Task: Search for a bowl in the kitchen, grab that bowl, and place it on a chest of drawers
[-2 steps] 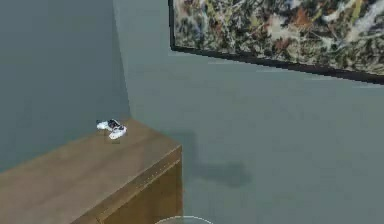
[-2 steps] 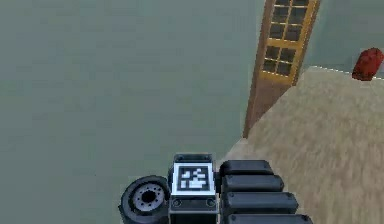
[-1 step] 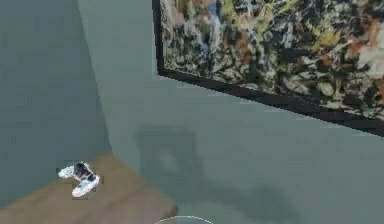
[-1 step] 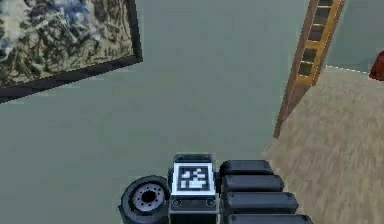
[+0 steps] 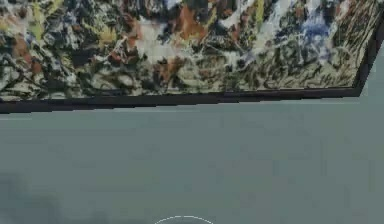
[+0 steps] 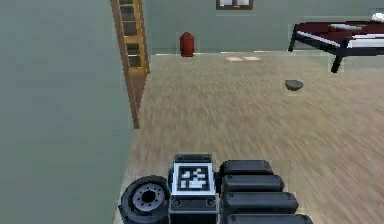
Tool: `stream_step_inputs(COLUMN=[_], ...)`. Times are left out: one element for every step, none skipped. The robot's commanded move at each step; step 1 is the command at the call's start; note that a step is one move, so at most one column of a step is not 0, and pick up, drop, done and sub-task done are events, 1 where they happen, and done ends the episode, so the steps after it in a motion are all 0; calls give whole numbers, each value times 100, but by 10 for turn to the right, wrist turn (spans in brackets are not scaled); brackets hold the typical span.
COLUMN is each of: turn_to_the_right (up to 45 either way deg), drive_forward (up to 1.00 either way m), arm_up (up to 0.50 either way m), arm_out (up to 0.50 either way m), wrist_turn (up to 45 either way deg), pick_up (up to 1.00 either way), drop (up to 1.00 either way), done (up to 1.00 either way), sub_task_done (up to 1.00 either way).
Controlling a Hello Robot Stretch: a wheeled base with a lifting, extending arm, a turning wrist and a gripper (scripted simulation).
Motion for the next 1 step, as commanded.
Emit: stream_step_inputs(turn_to_the_right=[330], drive_forward=[0], arm_up=[0], arm_out=[0], wrist_turn=[0], pick_up=[0], drop=[0], done=[0], sub_task_done=[0])
